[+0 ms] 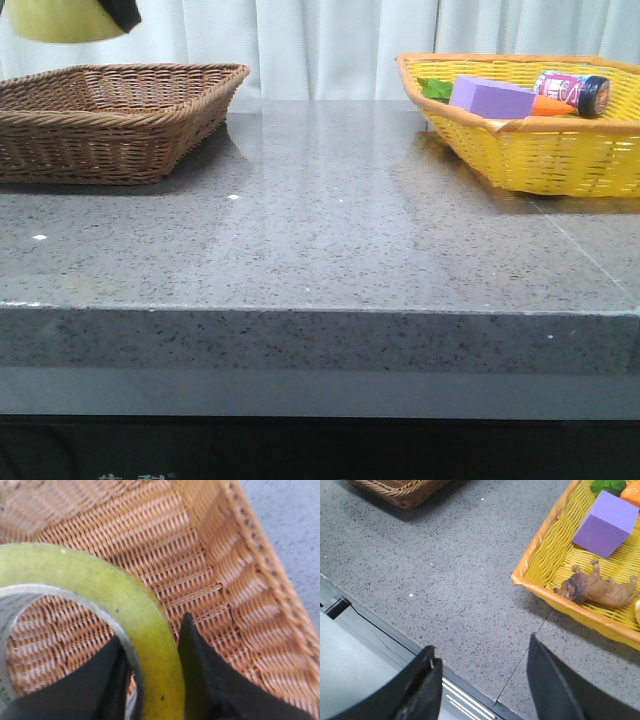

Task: Transfer tape with both arms
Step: 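Lift the tape roll with the left gripper over the brown wicker basket, then lower the tape roll into the brown basket and open the left gripper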

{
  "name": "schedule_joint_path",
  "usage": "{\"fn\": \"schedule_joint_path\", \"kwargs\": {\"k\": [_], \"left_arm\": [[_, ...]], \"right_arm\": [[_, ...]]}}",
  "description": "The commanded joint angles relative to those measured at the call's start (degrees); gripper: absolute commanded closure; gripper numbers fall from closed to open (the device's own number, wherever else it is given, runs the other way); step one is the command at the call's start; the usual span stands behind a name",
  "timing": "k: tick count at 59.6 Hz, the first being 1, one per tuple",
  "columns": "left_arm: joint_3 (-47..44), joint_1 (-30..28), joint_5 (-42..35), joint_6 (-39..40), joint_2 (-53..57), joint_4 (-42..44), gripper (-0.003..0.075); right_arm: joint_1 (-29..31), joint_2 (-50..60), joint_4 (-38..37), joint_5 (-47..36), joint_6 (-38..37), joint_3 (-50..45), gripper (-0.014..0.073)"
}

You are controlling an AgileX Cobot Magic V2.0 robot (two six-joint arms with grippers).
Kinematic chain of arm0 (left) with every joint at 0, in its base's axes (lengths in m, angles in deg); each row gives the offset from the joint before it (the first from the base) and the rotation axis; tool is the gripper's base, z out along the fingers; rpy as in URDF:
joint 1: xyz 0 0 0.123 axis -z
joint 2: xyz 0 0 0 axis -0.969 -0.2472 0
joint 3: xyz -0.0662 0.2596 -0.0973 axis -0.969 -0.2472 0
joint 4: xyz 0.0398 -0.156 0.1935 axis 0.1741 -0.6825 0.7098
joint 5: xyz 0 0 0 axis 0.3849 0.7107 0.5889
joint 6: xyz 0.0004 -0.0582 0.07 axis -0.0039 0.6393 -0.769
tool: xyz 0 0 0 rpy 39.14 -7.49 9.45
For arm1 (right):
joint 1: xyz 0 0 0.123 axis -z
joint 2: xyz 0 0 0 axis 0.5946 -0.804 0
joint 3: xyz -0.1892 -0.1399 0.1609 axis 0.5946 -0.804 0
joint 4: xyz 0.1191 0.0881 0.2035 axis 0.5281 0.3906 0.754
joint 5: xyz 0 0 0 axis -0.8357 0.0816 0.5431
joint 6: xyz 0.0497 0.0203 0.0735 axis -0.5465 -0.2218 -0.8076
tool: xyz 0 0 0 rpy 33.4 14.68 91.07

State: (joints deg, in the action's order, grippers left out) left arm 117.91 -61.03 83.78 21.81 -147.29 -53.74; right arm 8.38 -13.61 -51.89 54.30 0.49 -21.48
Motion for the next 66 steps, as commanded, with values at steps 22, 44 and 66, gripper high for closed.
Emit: {"fn": "schedule_joint_path", "kwargs": {"k": [22,44,66], "left_arm": [[1.25,-0.32,-1.40,0.53,-3.69,-5.56,0.0541],[0.98,-0.32,-0.19,0.53,-2.36,-5.86,0.0293],[-2.72,-0.32,0.36,2.78,10.85,-13.71,0.0300]], "right_arm": [[0.24,0.18,-0.29,-3.62,0.49,1.47,0.0181],[0.24,0.18,-0.29,-3.62,0.49,1.47,0.0181],[0.24,0.18,-0.29,-3.62,0.49,1.47,0.0181]]}}
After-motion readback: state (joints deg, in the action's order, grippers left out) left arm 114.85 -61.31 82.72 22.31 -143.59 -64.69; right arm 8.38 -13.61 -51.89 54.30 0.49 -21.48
